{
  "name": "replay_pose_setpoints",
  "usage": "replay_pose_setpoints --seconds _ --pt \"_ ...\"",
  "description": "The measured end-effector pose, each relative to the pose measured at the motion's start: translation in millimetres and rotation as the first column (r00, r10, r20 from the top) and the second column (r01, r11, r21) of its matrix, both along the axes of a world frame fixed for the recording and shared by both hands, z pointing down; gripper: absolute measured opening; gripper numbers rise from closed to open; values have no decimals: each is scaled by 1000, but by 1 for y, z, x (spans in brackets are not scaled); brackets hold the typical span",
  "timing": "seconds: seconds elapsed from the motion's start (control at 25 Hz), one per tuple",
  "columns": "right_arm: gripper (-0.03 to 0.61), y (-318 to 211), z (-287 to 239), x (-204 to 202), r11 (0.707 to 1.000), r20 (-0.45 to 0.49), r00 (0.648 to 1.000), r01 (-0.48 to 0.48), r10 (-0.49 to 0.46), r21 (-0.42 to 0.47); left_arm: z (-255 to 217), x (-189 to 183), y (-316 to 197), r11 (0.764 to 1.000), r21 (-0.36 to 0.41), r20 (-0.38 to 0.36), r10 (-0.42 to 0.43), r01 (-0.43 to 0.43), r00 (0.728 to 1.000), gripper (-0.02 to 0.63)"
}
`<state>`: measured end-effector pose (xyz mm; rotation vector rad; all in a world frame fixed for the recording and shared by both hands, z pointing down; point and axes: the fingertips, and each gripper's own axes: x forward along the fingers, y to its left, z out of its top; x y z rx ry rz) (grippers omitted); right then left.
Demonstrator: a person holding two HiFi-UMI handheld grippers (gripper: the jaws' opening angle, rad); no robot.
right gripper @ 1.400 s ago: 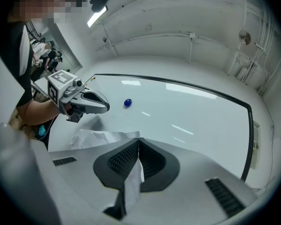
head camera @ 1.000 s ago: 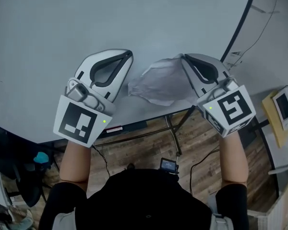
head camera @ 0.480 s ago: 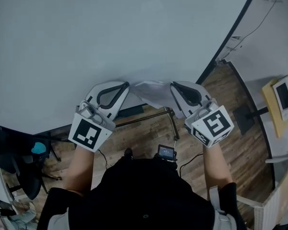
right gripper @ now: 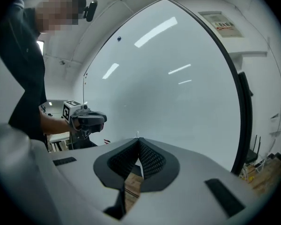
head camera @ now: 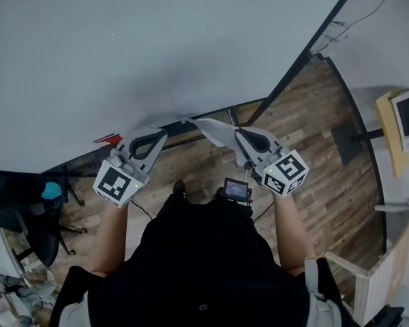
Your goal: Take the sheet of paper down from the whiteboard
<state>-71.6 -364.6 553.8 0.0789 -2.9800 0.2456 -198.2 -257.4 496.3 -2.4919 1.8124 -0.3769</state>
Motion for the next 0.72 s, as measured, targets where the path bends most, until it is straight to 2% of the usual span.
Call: replay_pose_setpoints --seconds 0.12,0.16,0.4,0.72 --pt "20 6 29 4 999 -26 1000 9 -10 -41 23 8 3 1000 -12 -166 23 -25 986 11" --pt "20 8 36 6 999 -33 999 17 -18 -49 31 11 3 1000 -17 -195 22 -26 981 11" --pt "18 12 57 22 997 -52 998 41 -44 -61 85 30 5 994 -112 -241 -13 -14 970 11" --pt "18 18 69 43 994 -83 991 110 -108 21 105 72 2 992 -124 -292 -4 -34 956 11"
